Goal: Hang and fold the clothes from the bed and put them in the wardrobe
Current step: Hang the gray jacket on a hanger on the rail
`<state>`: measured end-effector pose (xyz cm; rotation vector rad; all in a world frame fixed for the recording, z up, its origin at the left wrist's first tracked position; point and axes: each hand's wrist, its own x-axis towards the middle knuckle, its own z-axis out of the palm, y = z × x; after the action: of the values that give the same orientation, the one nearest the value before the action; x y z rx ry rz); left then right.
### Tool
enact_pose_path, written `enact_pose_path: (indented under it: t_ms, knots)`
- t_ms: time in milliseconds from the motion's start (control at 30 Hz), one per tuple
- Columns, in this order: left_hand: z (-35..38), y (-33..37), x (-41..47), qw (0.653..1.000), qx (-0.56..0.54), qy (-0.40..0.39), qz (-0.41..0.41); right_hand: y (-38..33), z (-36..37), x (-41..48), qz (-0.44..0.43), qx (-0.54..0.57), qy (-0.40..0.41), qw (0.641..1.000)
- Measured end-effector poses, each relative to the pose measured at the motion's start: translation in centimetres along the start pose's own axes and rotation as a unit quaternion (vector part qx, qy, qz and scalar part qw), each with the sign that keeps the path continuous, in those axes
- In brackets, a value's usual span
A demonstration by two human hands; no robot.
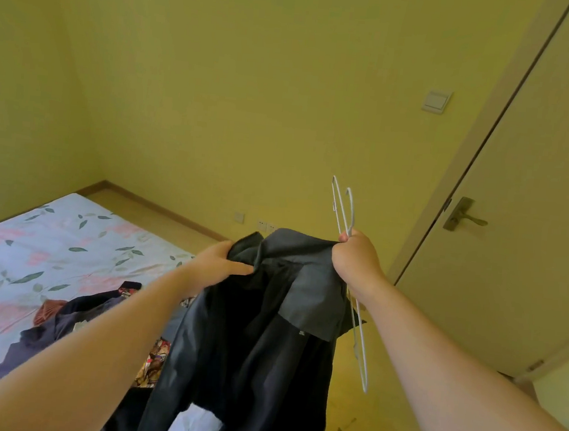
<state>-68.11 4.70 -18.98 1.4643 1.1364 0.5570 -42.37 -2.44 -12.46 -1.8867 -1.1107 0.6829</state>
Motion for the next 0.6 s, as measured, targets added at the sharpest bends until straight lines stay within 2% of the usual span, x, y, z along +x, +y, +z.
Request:
enact_pose_path:
  t_ms: [100, 133, 200, 267, 333, 400, 433, 500, 600]
  knots:
    - [-1.8, 4.3, -1.4, 0.992, 0.099, -0.077, 0.025, 0.7, -0.2, 0.0, 0.010, -0.002, 0.000, 1.000]
    - [-1.9, 5.4, -1.6, 0.986, 0.150, -0.057, 0.033, 0.9, -0.2, 0.0, 0.014, -0.004, -0.001, 1.000]
    - [-1.9, 6.9, -1.3, 0.968, 0.242, 0.037, 0.048, 1.2, -0.1, -0.1, 0.016, -0.016, -0.011, 1.000]
    - [-1.8, 8.1, -1.1, 0.952, 0.273, 0.127, 0.060, 1.4, 0.0, -0.2, 0.018, -0.019, -0.028, 0.999]
    - [-2.0, 9.1, -1.1, 0.919, 0.328, 0.201, 0.084, 1.4, 0.2, -0.6, 0.021, -0.023, -0.048, 0.998]
    - [-2.6, 9.7, -1.2, 0.889, 0.390, 0.225, 0.084, 1.4, 0.6, -1.1, 0.015, -0.035, -0.074, 0.997]
    - [-2.8, 9.8, -1.1, 0.891, 0.396, 0.212, 0.065, 1.3, 0.8, -1.4, 0.014, -0.031, -0.088, 0.996]
    - [-3.3, 9.5, -0.6, 0.928, 0.329, 0.177, 0.003, 1.2, 1.5, -2.0, 0.011, -0.007, -0.100, 0.995]
    - [-4.1, 8.2, 0.0, 0.958, 0.193, 0.199, -0.074, 0.3, 1.9, -3.1, 0.004, 0.003, -0.113, 0.994]
